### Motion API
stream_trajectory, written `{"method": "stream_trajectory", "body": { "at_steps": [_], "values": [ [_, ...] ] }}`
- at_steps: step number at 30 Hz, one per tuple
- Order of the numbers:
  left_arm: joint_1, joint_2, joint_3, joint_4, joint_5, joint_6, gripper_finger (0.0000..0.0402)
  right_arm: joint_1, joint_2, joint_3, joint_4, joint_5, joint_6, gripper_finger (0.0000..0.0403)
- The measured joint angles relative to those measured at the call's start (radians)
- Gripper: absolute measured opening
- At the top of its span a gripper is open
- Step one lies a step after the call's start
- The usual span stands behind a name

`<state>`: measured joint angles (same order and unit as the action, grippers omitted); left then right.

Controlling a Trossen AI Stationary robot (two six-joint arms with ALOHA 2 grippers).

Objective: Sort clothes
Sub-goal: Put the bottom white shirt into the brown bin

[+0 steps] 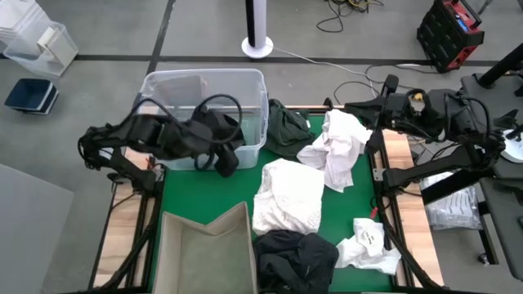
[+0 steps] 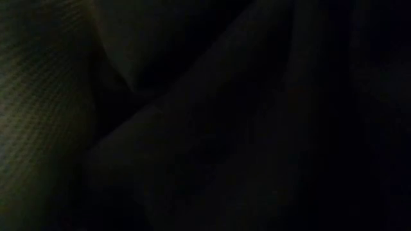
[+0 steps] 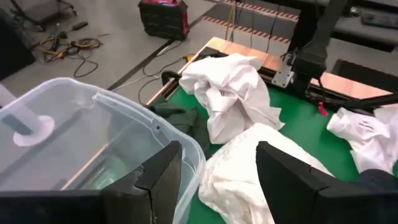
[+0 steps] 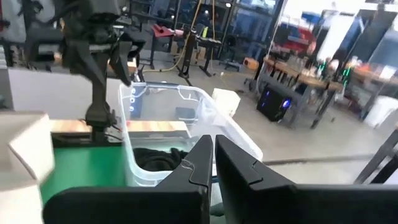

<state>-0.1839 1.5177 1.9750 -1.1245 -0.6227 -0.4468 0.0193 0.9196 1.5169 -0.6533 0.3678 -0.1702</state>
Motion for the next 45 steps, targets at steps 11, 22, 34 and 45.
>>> {"method": "stream_trajectory", "body": {
  "at_steps": [11, 22, 34, 45],
  "values": [
    [-0.02, 0.001, -0.042, 0.114, -0.101, 0.0, 0.0184, 0.0, 0.091, 0.0, -0.007, -0.001, 0.034, 0.0013],
    [-0.021, -0.003, -0.025, 0.109, -0.176, -0.09, 0.0184, 0.0, 0.204, 0.0, -0.144, -0.052, 0.125, 0.0013],
    [-0.022, -0.004, -0.024, 0.085, -0.181, -0.087, 0.0184, 0.0, 0.213, 0.0, -0.438, -0.251, 0.239, 0.0013],
    [-0.021, -0.004, -0.025, 0.08, -0.181, -0.059, 0.0184, 0.009, 0.187, 0.0, -0.807, -0.485, 0.286, 0.0013]
  ]
}}
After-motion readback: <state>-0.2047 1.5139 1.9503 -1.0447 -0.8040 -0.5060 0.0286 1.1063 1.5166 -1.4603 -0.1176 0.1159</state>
